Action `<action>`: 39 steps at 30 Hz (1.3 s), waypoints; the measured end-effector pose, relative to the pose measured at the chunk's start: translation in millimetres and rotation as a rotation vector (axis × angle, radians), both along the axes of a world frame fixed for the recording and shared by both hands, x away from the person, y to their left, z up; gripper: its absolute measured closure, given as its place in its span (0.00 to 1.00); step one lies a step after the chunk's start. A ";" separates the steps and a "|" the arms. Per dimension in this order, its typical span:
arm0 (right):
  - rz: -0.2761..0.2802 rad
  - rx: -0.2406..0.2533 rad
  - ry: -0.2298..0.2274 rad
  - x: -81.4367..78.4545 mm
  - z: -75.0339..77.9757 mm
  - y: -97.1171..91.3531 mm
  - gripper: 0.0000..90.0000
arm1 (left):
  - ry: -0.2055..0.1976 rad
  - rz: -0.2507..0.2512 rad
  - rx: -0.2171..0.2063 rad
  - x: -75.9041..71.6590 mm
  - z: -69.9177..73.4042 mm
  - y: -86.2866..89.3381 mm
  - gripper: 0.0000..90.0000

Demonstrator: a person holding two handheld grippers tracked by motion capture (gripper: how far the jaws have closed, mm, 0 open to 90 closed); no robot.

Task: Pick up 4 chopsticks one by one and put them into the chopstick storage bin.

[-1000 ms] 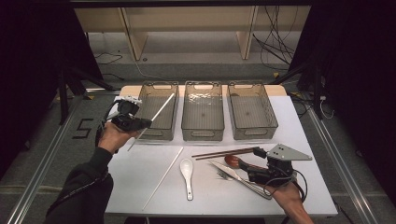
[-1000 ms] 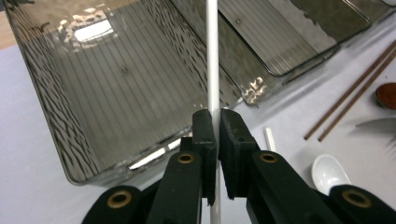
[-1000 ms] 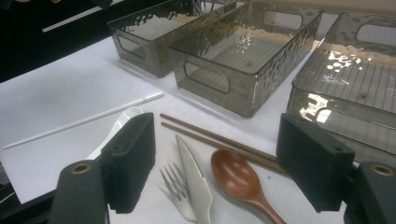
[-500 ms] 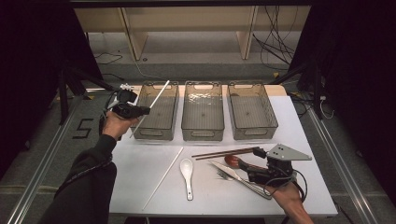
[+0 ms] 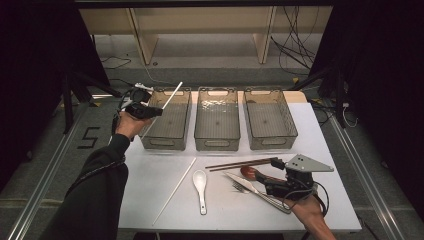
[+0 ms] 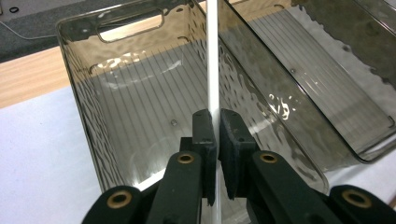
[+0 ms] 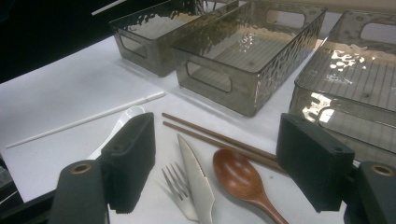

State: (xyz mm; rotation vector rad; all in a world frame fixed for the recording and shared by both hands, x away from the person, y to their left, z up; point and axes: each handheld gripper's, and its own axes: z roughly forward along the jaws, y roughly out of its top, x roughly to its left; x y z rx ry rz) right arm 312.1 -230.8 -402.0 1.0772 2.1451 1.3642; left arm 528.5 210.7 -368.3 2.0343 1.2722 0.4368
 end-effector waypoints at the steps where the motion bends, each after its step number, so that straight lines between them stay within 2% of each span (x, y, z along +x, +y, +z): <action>1: 0.000 0.000 0.000 0.0 0.0 0.0 0.33 | 0.000 -0.001 0.000 1.6 0.6 0.7 0.94; 9: 0.000 0.001 0.002 0.2 -0.2 0.1 0.33 | -0.006 0.013 -0.001 9.5 1.2 4.9 0.94; 20: 0.001 0.003 0.006 0.5 -0.6 0.1 0.33 | 0.005 0.023 0.001 20.3 -10.1 1.9 0.94; 24: 0.000 0.003 0.008 0.6 -0.8 -0.1 0.33 | -0.002 0.031 0.012 23.4 -12.5 1.3 0.94; 29: 0.002 0.006 0.010 0.9 -1.0 0.0 0.33 | -0.035 0.050 0.014 25.8 -15.0 1.2 0.93; 30: 0.004 0.005 0.013 0.8 -1.1 0.2 0.33 | -0.037 0.061 0.018 26.2 -16.0 0.2 0.89; 31: 0.005 0.005 0.013 0.7 -1.1 0.3 0.33 | -0.034 0.060 0.009 26.9 -17.2 -0.2 0.79; 32: 0.005 0.005 0.013 0.7 -1.1 0.3 0.33 | -0.024 0.069 0.015 27.6 -18.4 -1.5 0.79; 33: 0.005 0.005 0.012 0.7 -1.1 0.3 0.33 | -0.017 0.070 0.026 27.7 -19.1 -2.7 0.69; 35: 0.006 0.007 0.013 0.7 -1.1 0.1 0.33 | -0.018 0.071 0.015 26.6 -18.4 -3.7 0.60; 37: 0.005 0.006 0.013 0.8 -1.2 -0.1 0.33 | -0.017 0.068 -0.014 25.0 -15.4 -3.6 0.54; 39: 0.005 0.006 0.014 0.9 -1.2 -0.2 0.33 | -0.018 0.051 -0.015 22.5 -11.9 -4.9 0.52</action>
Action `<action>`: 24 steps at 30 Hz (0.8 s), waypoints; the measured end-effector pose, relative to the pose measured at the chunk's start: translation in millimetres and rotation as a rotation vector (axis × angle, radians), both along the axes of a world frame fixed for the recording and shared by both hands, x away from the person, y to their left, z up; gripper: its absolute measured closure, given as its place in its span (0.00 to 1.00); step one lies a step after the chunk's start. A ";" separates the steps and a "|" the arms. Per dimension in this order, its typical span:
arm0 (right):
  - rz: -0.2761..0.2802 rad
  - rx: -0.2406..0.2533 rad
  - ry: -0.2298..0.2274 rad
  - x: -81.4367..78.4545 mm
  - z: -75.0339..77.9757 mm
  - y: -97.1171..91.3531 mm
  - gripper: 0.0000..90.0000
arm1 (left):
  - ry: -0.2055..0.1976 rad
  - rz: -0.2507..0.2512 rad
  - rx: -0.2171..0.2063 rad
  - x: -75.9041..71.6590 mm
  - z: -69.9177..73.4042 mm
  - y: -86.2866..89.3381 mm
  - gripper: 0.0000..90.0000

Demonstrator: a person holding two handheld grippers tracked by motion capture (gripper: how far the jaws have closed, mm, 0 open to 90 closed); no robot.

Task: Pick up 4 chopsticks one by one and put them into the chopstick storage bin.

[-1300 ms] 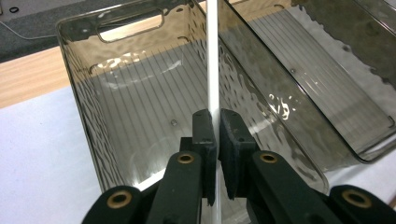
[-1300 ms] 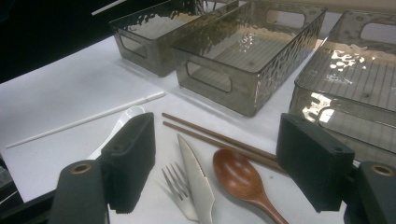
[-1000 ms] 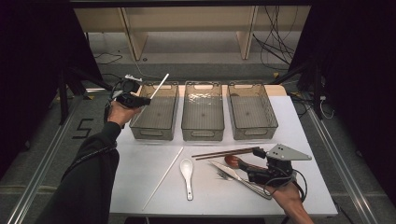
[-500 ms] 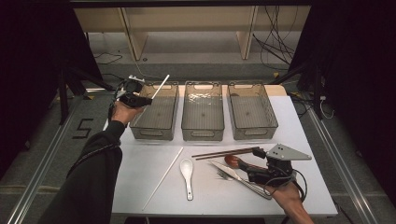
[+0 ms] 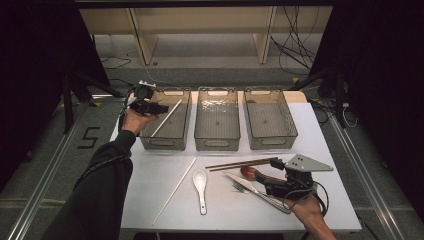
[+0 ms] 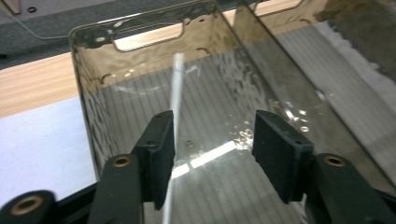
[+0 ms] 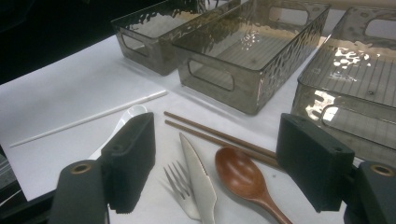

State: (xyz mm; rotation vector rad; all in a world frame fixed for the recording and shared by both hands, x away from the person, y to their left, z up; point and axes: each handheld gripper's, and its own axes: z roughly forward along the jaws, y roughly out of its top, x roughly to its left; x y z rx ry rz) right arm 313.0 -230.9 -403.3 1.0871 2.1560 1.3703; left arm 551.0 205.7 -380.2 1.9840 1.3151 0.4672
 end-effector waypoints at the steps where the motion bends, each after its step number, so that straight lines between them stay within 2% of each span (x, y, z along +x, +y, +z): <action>1: 0.000 0.000 0.000 -0.1 0.0 0.1 0.33 | 0.002 -0.009 0.005 -1.4 1.8 -1.0 0.51; 6: 0.002 0.000 -0.003 -0.4 0.4 0.3 0.33 | 0.001 -0.038 -0.025 -12.1 11.5 -4.3 0.43; 11: 0.001 -0.001 -0.003 -0.4 0.3 0.4 0.33 | 0.033 -0.095 -0.044 -30.8 16.9 -12.2 0.35; 13: 0.003 0.000 -0.004 -0.6 0.4 0.4 0.33 | 0.043 -0.108 -0.073 -40.6 18.3 -14.2 0.32; 15: 0.002 -0.001 -0.004 -0.7 0.4 0.1 0.33 | 0.059 -0.126 -0.080 -50.9 18.9 -15.4 0.30; 19: 0.002 -0.005 0.000 -0.9 0.0 0.0 0.33 | 0.106 -0.150 -0.070 -70.6 17.0 -17.2 0.27; 22: 0.001 -0.003 -0.003 -1.2 0.5 -0.1 0.32 | 0.119 -0.160 -0.067 -82.0 14.5 -18.4 0.26; 24: 0.000 0.000 -0.001 -1.1 0.7 0.7 0.33 | 0.129 -0.166 -0.040 -87.8 12.7 -19.2 0.25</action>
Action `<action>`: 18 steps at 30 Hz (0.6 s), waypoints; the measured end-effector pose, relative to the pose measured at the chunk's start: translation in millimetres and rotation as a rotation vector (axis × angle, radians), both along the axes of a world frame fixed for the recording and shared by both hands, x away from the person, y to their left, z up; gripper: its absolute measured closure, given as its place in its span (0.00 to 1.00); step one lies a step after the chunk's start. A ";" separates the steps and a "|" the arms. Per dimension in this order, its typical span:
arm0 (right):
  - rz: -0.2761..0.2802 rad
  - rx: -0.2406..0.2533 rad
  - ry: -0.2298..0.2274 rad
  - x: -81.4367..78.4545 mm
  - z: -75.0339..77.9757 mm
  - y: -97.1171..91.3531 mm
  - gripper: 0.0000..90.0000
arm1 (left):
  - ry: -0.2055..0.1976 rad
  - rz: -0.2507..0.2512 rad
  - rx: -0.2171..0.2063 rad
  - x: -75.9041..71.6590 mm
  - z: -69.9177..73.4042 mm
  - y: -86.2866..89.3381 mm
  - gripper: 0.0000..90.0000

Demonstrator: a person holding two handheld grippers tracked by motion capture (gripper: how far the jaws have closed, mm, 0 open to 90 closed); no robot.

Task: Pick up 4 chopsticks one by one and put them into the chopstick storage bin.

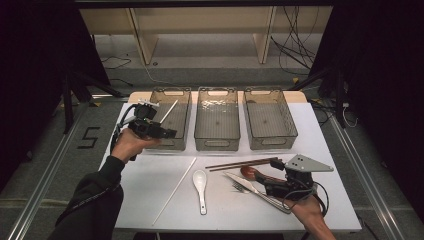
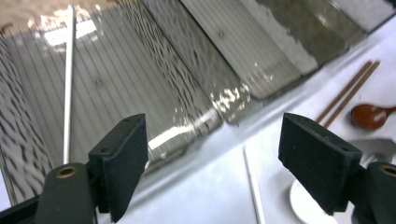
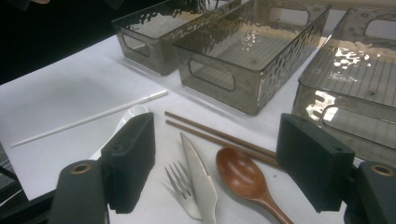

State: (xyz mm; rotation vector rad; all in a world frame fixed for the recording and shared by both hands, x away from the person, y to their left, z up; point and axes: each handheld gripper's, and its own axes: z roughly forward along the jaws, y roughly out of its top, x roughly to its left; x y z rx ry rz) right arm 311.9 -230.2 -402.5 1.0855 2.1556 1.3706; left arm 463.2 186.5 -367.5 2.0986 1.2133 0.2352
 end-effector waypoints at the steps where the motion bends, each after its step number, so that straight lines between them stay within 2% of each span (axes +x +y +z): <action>1: 0.000 -0.002 0.000 -0.2 0.0 0.6 0.33 | -0.007 0.006 0.002 -3.6 -1.3 0.0 0.25; 11: 0.006 -0.005 -0.002 -1.2 0.7 1.2 0.33 | 0.052 -0.030 0.075 -34.9 -27.6 -5.2 0.22; 18: 0.004 -0.008 -0.004 -1.4 0.9 0.8 0.32 | 0.082 -0.053 0.105 -49.5 -43.3 -14.9 0.20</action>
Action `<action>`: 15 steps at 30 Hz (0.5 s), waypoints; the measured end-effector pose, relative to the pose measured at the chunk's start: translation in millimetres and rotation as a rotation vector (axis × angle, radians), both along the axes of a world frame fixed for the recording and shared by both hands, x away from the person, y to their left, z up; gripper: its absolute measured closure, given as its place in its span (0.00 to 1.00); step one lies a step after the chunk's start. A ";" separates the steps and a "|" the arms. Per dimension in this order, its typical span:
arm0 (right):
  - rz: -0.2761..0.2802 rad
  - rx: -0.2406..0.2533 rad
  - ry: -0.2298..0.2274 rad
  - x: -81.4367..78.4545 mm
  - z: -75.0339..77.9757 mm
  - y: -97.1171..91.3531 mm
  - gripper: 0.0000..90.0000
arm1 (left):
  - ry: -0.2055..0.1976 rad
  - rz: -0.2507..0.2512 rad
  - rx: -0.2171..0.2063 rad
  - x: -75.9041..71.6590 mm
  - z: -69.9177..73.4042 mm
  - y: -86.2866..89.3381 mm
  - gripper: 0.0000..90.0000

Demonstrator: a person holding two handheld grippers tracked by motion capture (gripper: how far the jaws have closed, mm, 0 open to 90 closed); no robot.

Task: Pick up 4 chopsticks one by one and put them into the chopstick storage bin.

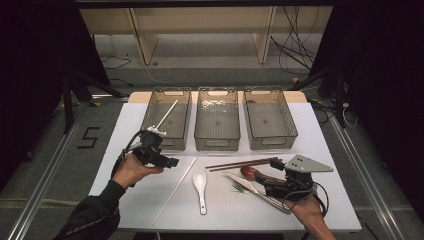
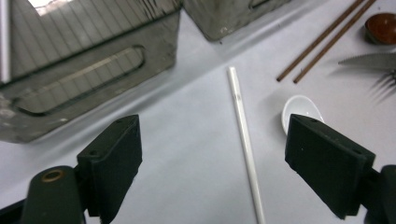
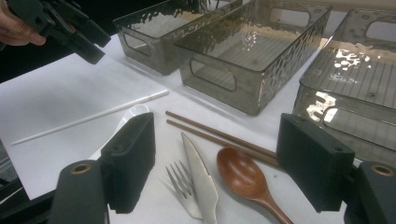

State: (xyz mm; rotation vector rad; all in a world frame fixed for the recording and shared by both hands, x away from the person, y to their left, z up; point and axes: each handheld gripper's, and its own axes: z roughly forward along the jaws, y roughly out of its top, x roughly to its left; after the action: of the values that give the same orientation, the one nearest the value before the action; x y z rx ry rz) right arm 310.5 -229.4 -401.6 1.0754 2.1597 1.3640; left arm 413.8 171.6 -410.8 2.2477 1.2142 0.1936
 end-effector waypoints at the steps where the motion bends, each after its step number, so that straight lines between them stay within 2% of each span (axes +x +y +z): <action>1: 0.000 -0.001 -0.001 0.0 -0.3 0.3 0.32 | 0.001 -0.002 0.003 -1.3 -1.5 -1.2 0.20; 15: -0.001 -0.001 -0.002 -0.2 -0.2 -0.5 0.32 | 0.044 -0.034 0.057 -13.8 -16.3 -13.5 0.20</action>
State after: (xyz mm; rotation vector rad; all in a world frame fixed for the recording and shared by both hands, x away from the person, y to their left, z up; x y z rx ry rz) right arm 310.3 -229.9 -401.8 1.0741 2.1581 1.3628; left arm 399.9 158.1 -427.1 2.3316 1.2059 0.1685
